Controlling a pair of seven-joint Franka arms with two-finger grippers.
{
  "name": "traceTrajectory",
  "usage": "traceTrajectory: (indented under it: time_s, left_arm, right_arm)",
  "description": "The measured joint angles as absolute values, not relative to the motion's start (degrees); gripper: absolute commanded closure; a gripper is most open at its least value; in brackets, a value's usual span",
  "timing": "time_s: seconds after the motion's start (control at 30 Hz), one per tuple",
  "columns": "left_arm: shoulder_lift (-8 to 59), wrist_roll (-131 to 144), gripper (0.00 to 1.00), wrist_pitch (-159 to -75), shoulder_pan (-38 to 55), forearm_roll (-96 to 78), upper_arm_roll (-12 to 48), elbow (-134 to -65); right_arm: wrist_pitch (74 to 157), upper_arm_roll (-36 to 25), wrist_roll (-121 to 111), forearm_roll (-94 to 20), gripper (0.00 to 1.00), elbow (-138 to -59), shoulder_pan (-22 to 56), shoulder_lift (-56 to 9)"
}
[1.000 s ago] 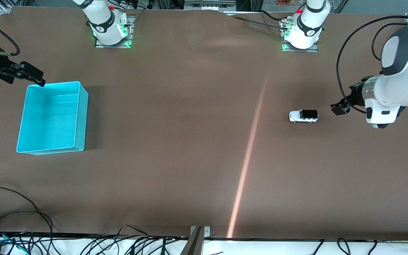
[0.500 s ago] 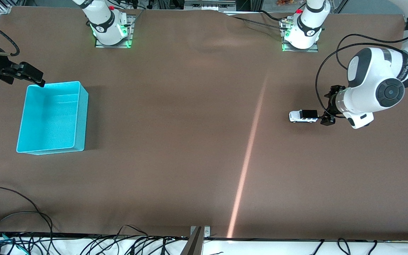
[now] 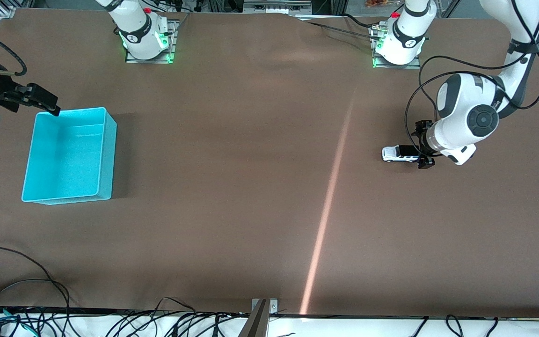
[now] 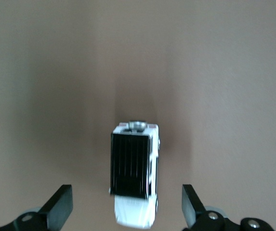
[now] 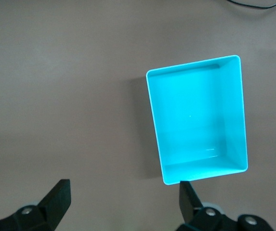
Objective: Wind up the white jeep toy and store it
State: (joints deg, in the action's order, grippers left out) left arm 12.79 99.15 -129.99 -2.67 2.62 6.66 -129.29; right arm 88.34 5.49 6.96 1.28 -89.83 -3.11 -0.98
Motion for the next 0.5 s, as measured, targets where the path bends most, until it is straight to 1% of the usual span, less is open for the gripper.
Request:
traceTrajectory:
  time_s: [0.27, 0.43, 0.5]
  left_arm:
    - [15.75, 103.76, 0.04, -138.79, -2.66, 4.80, 6.69, -133.05]
    - [16.12, 104.13, 0.16, -140.19, -2.65, 4.80, 6.70, -134.03]
    - [16.12, 104.17, 0.25, -140.20, -2.62, 4.81, 6.72, -134.03]
  right_arm:
    - [88.35, 5.47, 6.96, 1.28, 0.00, -89.83, -3.13, -0.99]
    - [88.36, 5.47, 6.96, 1.28, 0.00, -89.83, -3.13, -0.99]
    - [88.36, 5.47, 6.96, 1.28, 0.00, -89.83, -3.14, -0.99]
